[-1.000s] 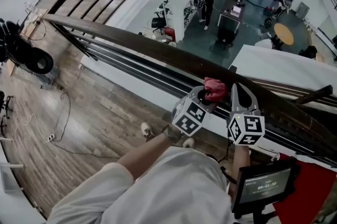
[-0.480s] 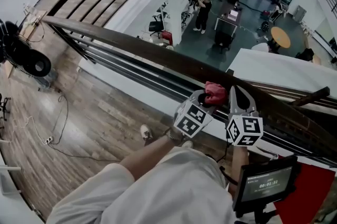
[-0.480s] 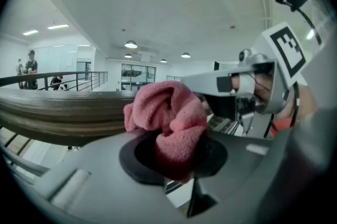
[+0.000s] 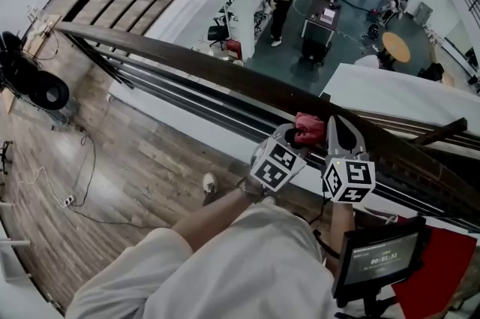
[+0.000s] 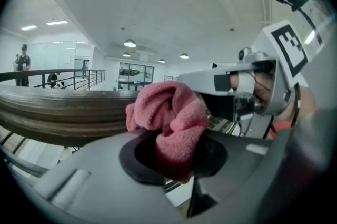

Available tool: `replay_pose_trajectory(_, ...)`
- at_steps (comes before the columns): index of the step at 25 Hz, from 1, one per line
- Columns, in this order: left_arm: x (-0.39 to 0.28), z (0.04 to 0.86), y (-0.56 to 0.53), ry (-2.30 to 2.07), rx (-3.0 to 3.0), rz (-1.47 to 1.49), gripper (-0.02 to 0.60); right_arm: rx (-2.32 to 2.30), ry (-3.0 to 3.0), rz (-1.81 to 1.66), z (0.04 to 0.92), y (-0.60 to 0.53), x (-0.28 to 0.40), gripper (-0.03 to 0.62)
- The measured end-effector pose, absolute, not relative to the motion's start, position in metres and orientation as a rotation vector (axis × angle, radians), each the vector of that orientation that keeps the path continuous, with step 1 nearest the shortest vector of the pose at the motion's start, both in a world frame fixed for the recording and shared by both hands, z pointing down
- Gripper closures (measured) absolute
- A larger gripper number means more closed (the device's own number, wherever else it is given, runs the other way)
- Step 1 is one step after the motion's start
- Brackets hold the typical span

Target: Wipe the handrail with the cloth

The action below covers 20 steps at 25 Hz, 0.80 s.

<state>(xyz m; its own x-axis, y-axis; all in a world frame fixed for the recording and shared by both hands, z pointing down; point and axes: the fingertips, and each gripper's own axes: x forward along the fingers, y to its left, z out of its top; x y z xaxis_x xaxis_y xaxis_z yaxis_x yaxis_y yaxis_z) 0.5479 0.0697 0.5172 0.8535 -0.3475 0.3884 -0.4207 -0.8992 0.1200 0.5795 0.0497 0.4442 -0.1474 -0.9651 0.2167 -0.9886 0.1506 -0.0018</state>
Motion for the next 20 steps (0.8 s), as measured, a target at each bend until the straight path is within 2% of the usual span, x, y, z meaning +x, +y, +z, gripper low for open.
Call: replay_pose_trajectory(20, 0.514, 0.514, 0.047, -0.611, 2.815, 0.546, 0.491, 1.956, -2.238, 0.222, 0.438, 0.037, 0.555, 0.592)
